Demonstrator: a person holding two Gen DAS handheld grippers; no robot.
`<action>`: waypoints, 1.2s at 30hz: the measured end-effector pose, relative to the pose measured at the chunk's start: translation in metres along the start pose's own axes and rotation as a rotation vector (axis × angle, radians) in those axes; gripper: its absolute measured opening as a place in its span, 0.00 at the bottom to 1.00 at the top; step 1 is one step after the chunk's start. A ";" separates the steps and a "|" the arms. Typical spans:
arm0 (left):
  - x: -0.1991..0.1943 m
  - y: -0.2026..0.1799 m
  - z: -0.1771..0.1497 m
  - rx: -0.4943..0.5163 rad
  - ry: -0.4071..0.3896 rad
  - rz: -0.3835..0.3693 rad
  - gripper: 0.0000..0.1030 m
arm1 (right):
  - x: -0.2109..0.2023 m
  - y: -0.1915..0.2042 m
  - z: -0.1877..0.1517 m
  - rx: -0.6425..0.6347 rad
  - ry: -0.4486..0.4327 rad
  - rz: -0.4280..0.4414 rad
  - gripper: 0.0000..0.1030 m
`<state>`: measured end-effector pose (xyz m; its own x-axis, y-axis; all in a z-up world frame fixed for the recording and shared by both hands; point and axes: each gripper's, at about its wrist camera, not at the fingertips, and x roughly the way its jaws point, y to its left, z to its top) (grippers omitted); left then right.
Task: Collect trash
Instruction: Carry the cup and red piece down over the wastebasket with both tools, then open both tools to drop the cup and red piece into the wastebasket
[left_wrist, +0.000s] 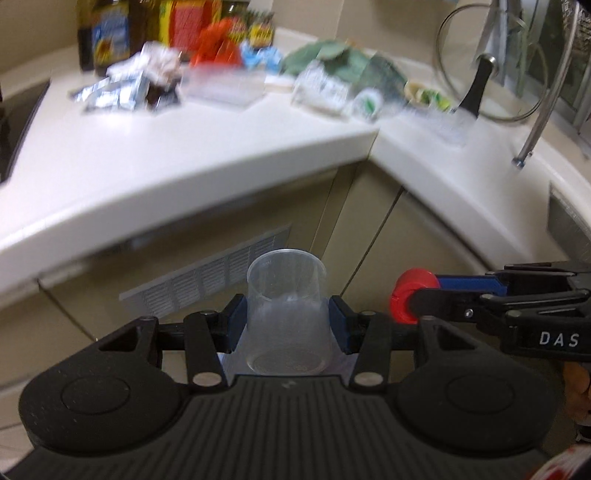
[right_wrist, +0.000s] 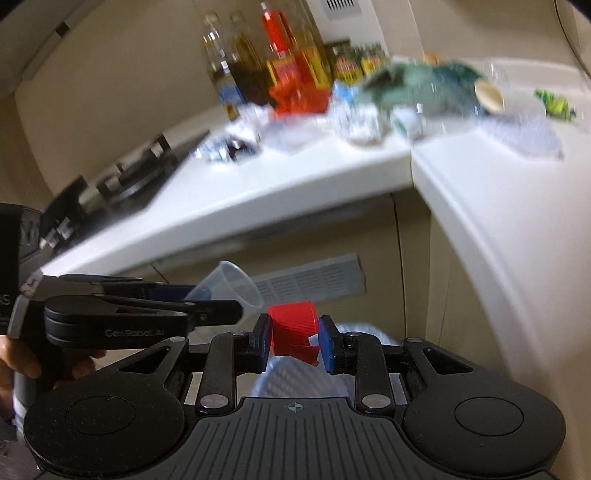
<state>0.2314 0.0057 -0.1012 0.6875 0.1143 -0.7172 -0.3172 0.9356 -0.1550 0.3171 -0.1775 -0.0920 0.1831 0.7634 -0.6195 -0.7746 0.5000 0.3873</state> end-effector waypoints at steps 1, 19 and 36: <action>0.004 0.002 -0.004 -0.004 0.008 0.003 0.44 | 0.006 -0.001 -0.004 0.003 0.012 -0.007 0.27; 0.083 0.012 -0.058 -0.036 0.145 -0.001 0.44 | 0.083 -0.045 -0.067 0.126 0.133 -0.136 0.27; 0.132 0.012 -0.072 -0.009 0.179 0.000 0.51 | 0.105 -0.063 -0.073 0.172 0.151 -0.190 0.27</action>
<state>0.2716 0.0079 -0.2471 0.5603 0.0520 -0.8267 -0.3239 0.9323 -0.1608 0.3410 -0.1589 -0.2318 0.2123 0.5865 -0.7816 -0.6188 0.6997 0.3570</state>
